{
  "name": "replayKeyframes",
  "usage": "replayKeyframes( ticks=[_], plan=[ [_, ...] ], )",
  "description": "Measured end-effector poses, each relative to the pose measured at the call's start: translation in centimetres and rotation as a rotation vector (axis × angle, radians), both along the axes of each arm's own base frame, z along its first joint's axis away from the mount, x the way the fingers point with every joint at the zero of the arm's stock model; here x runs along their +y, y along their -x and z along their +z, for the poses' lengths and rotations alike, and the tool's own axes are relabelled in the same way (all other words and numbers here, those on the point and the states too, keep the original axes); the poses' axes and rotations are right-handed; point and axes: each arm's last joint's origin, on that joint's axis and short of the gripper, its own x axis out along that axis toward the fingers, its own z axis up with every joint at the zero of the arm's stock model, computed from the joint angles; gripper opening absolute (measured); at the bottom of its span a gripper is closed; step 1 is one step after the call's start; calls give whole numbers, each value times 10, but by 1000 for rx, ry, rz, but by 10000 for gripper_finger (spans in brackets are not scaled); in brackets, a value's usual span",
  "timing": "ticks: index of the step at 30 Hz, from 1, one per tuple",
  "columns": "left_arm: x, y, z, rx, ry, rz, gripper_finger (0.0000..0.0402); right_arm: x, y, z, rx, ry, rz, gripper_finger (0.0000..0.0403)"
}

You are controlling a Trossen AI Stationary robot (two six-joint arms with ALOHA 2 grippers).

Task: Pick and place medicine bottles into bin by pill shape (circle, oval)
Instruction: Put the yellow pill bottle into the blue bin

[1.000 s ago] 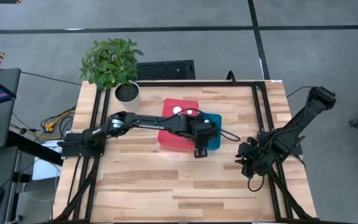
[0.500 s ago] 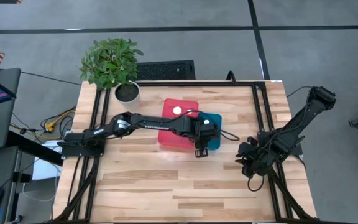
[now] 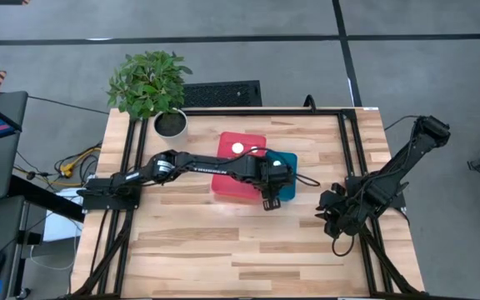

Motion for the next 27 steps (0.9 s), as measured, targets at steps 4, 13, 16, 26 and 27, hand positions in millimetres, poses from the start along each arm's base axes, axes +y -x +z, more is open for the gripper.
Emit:
replayKeyframes(
  ticks=[4, 13, 16, 26, 27],
  plan=[
    [-1, 1, 0, 1, 20, 53, 109, 0, 0, 0, 0, -4, -5, 120],
    [-3, 1, 0, -11, 11, 143, 109, 0, 0, 0, 0, -6, -8, 120],
    [-2, 1, 0, -22, -7, 187, 109, 0, 0, 0, 0, -6, -8, 120],
    [-4, 0, 1, -53, 15, 262, 109, 0, 0, 0, 0, -15, -20, 120],
    [-4, 0, 1, -55, 10, 266, 109, 0, 0, 0, 0, -14, -20, 120]
  ],
)
